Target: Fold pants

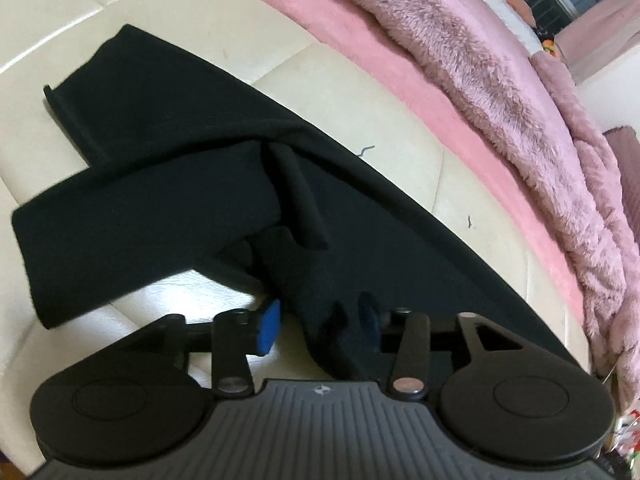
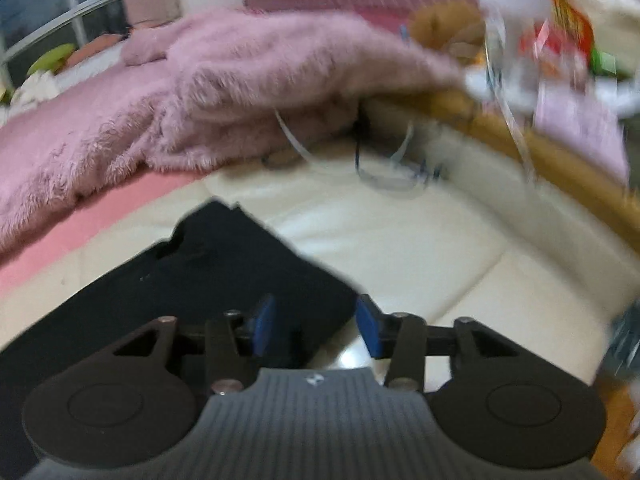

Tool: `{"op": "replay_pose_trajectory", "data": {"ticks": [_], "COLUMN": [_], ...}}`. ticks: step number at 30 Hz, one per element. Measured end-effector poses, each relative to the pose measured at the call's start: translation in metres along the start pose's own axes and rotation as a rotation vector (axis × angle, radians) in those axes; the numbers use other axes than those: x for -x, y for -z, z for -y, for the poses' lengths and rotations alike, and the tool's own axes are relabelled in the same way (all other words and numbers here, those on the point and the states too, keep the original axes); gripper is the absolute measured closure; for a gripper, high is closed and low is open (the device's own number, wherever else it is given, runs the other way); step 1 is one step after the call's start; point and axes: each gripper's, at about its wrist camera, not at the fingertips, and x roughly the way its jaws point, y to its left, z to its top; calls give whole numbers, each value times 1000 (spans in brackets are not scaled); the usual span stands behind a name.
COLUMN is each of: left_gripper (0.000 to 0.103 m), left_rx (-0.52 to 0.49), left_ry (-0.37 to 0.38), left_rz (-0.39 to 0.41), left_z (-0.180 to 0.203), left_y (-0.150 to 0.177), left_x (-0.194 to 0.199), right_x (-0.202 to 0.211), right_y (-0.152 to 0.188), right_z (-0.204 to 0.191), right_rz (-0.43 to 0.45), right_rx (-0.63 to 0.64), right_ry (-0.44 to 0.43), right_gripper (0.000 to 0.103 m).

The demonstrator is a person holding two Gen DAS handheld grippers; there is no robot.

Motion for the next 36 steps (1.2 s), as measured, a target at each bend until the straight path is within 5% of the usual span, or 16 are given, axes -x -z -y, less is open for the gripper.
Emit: {"op": "replay_pose_trajectory", "data": {"ticks": [2, 5, 8, 15, 18, 21, 26, 31, 36], "left_gripper": [51, 51, 51, 50, 51, 49, 46, 45, 45], "left_rx": [-8, -33, -48, -109, -129, -179, -328, -431, -404], "left_ry": [-4, -6, -2, 22, 44, 58, -16, -111, -150], "left_rz": [-12, -25, -18, -17, 0, 35, 92, 93, 102], "left_z": [2, 6, 10, 20, 24, 30, 39, 34, 18], "left_y": [-1, -2, -3, -12, -19, -28, -43, -47, -52], "left_x": [0, 4, 10, 25, 29, 33, 31, 27, 34], "right_x": [8, 7, -17, -92, -114, -116, -102, -125, -149], "right_y": [-11, -29, -41, -44, -46, -52, -68, -82, -88], "right_z": [-4, -19, -50, -78, -74, -63, -61, -76, -86], "right_rz": [47, 62, 15, -70, -89, -79, -14, -65, -155], "right_rx": [46, 96, 169, 145, 156, 101, 253, 513, 698], "right_ry": [0, -132, -241, -257, -168, -192, -231, -232, -278], "right_gripper": [61, 64, 84, 91, 103, 102, 63, 65, 66]}}
